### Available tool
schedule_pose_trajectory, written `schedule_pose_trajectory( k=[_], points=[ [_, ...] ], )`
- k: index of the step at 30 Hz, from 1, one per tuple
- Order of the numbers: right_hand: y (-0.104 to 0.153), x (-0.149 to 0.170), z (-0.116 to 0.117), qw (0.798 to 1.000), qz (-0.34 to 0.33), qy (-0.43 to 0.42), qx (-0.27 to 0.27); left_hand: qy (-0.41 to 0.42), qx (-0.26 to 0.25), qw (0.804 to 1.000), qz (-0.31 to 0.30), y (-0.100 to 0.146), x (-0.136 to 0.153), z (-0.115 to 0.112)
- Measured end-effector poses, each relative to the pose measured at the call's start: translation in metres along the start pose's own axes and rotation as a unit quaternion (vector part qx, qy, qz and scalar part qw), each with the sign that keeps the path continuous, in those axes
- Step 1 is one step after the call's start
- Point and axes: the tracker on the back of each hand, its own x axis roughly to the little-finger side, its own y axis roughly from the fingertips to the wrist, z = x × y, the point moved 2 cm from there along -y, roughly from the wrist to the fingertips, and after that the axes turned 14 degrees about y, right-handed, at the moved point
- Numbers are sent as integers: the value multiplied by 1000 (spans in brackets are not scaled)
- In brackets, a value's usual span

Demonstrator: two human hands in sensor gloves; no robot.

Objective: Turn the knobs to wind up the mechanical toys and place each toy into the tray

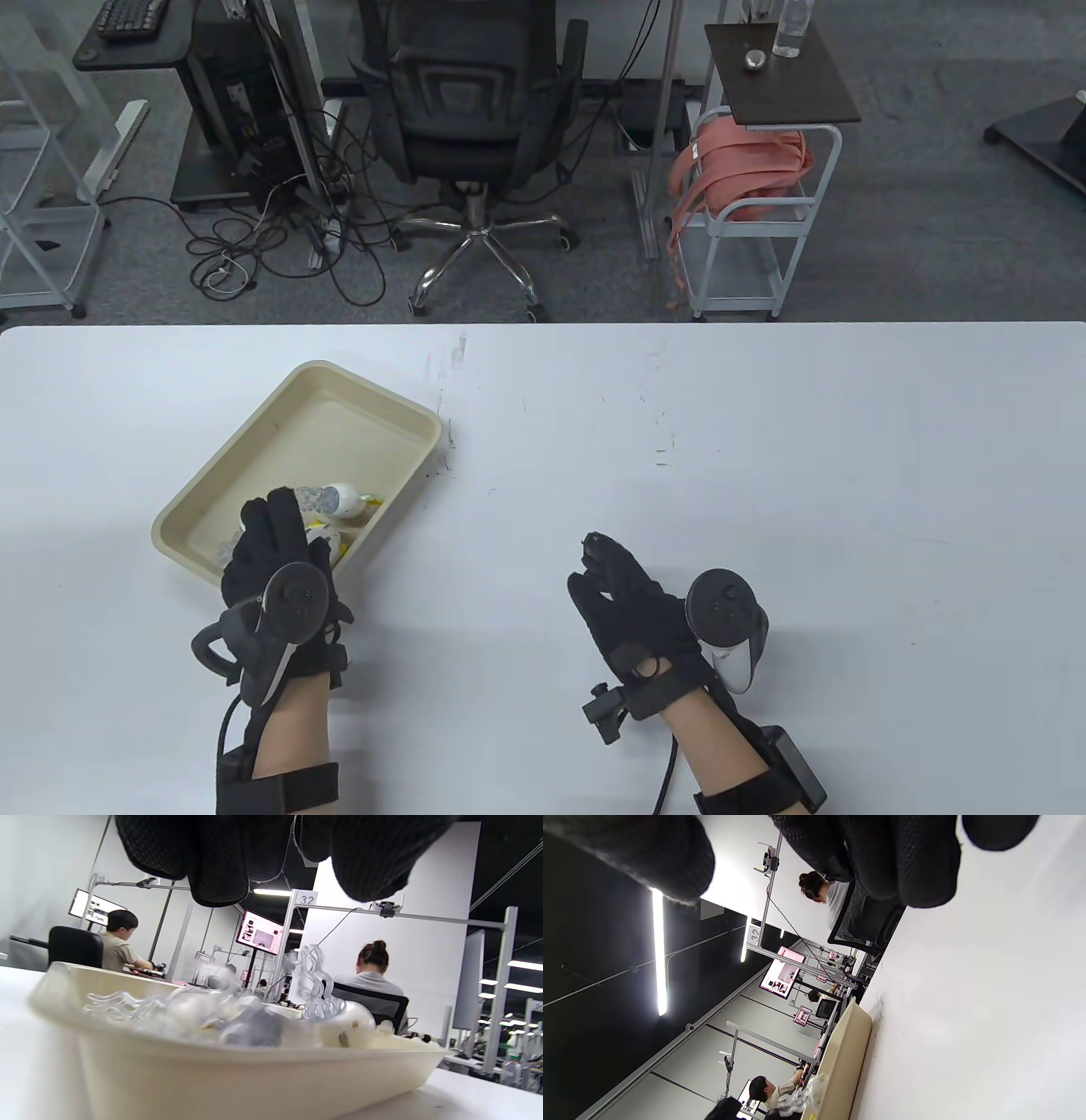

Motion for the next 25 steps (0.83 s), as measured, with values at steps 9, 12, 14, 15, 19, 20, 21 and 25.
schedule_pose_trajectory(
  k=[9, 12, 14, 15, 19, 20, 21, 25],
  points=[
    [2, -3, -1, 998, -8, 64, -9, 75, 46, 991, -96, 13, -43, -4],
    [2, -2, 0, 997, -10, 79, -13, 109, 63, 985, -121, 18, -55, -6],
    [2, -2, 1, 996, -10, 87, -16, 118, 78, 980, -139, 21, -62, -8],
    [2, -2, 1, 995, -9, 94, -17, 116, 82, 980, -140, 22, -64, -9],
    [4, -1, 5, 991, -14, 127, -32, 78, 94, 980, -154, 26, -71, -14],
    [4, -2, 6, 990, -16, 133, -34, 71, 95, 981, -155, 27, -72, -15],
    [4, -2, 7, 989, -16, 142, -36, 67, 99, 980, -156, 27, -72, -17],
    [3, -3, 8, 984, -25, 169, -39, 63, 118, 979, -154, 28, -74, -26]
  ],
)
